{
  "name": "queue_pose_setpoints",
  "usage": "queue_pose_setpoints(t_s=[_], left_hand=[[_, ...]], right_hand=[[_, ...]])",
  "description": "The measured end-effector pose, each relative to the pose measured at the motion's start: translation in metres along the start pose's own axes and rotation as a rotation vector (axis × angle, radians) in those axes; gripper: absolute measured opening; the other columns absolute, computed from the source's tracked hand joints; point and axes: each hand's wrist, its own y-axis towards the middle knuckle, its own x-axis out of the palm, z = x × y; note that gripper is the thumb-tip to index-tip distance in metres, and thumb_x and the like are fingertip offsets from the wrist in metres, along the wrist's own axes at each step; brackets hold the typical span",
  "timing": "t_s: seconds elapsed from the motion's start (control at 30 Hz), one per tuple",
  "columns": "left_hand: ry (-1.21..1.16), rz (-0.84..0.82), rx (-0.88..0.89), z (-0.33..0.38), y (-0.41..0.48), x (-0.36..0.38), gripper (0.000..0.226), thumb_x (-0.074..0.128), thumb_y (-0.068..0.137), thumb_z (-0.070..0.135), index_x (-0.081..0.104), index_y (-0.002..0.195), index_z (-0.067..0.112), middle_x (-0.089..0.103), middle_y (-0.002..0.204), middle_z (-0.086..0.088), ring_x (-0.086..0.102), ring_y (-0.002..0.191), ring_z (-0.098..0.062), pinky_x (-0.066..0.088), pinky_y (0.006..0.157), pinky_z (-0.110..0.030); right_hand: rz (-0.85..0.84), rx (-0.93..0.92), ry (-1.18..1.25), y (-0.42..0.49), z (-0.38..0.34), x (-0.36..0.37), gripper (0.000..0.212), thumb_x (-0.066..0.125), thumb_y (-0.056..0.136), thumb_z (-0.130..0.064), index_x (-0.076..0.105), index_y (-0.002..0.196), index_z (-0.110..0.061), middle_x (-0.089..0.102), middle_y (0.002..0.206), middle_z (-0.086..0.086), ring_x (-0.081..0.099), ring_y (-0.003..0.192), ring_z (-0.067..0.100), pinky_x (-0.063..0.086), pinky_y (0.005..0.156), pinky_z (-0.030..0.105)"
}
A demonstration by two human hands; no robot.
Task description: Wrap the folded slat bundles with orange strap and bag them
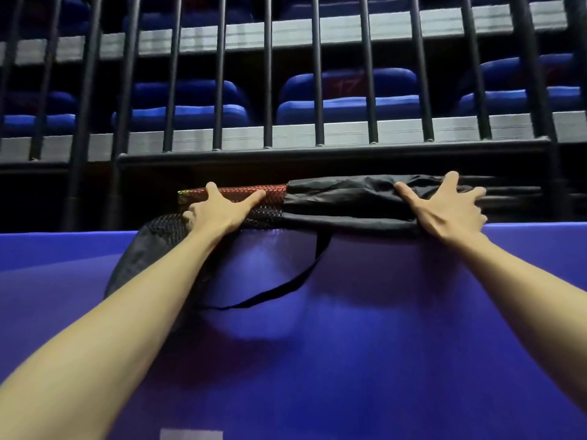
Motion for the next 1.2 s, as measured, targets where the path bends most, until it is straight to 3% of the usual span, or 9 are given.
queue_pose_setpoints(t_s=[0.13, 0.3, 0.4, 0.53, 0.63, 0.7, 0.8, 0.93, 1.2], left_hand=[[0.267, 0.03, 0.032, -0.003, -0.012, 0.002, 0.112, 0.043, 0.07, 0.094, 0.049, 0.142, 0.008, 0.034, 0.148, -0.03, 0.027, 0.138, -0.043, 0.025, 0.114, -0.051], [0.404, 0.118, 0.131, -0.016, -0.02, 0.009, 0.095, 0.038, 0.079, 0.087, 0.06, 0.131, 0.011, 0.035, 0.139, -0.025, 0.03, 0.129, -0.04, 0.024, 0.112, -0.051], [0.466, 0.174, 0.197, -0.023, -0.025, 0.006, 0.079, 0.037, 0.087, 0.078, 0.059, 0.128, 0.015, 0.028, 0.141, -0.023, 0.026, 0.128, -0.04, 0.021, 0.112, -0.053], [0.499, 0.271, 0.395, -0.026, -0.029, 0.008, 0.072, 0.035, 0.091, 0.073, 0.041, 0.146, 0.027, 0.016, 0.153, -0.015, 0.017, 0.138, -0.039, 0.017, 0.113, -0.055], [0.467, 0.138, 0.468, -0.028, -0.022, 0.015, 0.07, 0.026, 0.094, 0.072, 0.031, 0.154, 0.036, 0.013, 0.165, -0.007, -0.002, 0.153, -0.03, 0.006, 0.118, -0.058], [0.442, 0.042, 0.414, -0.03, -0.017, 0.021, 0.07, 0.021, 0.095, 0.073, 0.026, 0.155, 0.038, 0.021, 0.165, -0.004, 0.005, 0.154, -0.028, 0.004, 0.119, -0.059], [0.439, 0.052, 0.405, -0.03, -0.01, 0.025, 0.07, 0.019, 0.093, 0.074, 0.037, 0.15, 0.037, 0.041, 0.155, -0.002, 0.027, 0.147, -0.027, 0.017, 0.116, -0.06], [0.543, -0.031, 0.392, -0.023, -0.001, 0.019, 0.067, 0.02, 0.094, 0.071, 0.042, 0.146, 0.035, 0.048, 0.149, -0.002, 0.039, 0.14, -0.026, 0.03, 0.11, -0.054], [0.633, -0.018, 0.352, -0.019, -0.014, 0.017, 0.066, 0.016, 0.098, 0.063, 0.046, 0.144, 0.027, 0.051, 0.146, -0.004, 0.039, 0.138, -0.027, 0.02, 0.114, -0.058]], right_hand=[[0.028, -0.023, -0.178, -0.006, 0.004, 0.006, 0.102, 0.036, 0.067, -0.093, 0.034, 0.137, -0.019, 0.032, 0.14, 0.033, 0.034, 0.127, 0.051, 0.023, 0.106, 0.059], [0.055, -0.116, -0.267, -0.013, 0.009, 0.009, 0.108, 0.029, 0.068, -0.094, 0.039, 0.137, -0.012, 0.02, 0.151, 0.022, 0.021, 0.135, 0.045, 0.021, 0.106, 0.06], [0.066, -0.249, -0.226, -0.015, 0.01, 0.013, 0.101, 0.028, 0.071, -0.092, 0.041, 0.133, -0.014, 0.025, 0.152, 0.013, 0.021, 0.138, 0.039, 0.022, 0.105, 0.062], [0.004, -0.306, -0.236, -0.023, 0.007, 0.019, 0.087, 0.024, 0.073, -0.091, 0.037, 0.136, -0.032, 0.038, 0.147, 0.011, 0.017, 0.141, 0.041, 0.017, 0.107, 0.063], [-0.021, -0.327, -0.301, -0.028, 0.006, 0.021, 0.085, 0.024, 0.073, -0.091, 0.033, 0.141, -0.041, 0.03, 0.154, 0.011, 0.01, 0.144, 0.044, 0.013, 0.11, 0.061], [-0.021, -0.338, -0.343, -0.029, 0.006, 0.022, 0.088, 0.02, 0.07, -0.092, 0.035, 0.141, -0.041, 0.029, 0.155, 0.011, 0.009, 0.144, 0.044, 0.014, 0.113, 0.059], [-0.052, -0.342, -0.396, -0.025, 0.006, 0.023, 0.091, 0.016, 0.068, -0.095, 0.037, 0.14, -0.043, 0.033, 0.153, 0.01, 0.013, 0.144, 0.045, 0.018, 0.113, 0.056], [-0.22, -0.345, -0.462, -0.012, -0.001, 0.02, 0.097, 0.01, 0.065, -0.096, 0.039, 0.14, -0.042, 0.042, 0.148, 0.009, 0.027, 0.138, 0.044, 0.031, 0.107, 0.055], [-0.285, -0.404, -0.431, -0.016, 0.004, 0.013, 0.089, 0.013, 0.074, -0.09, 0.039, 0.142, -0.039, 0.037, 0.151, 0.009, 0.024, 0.139, 0.044, 0.024, 0.112, 0.056]])
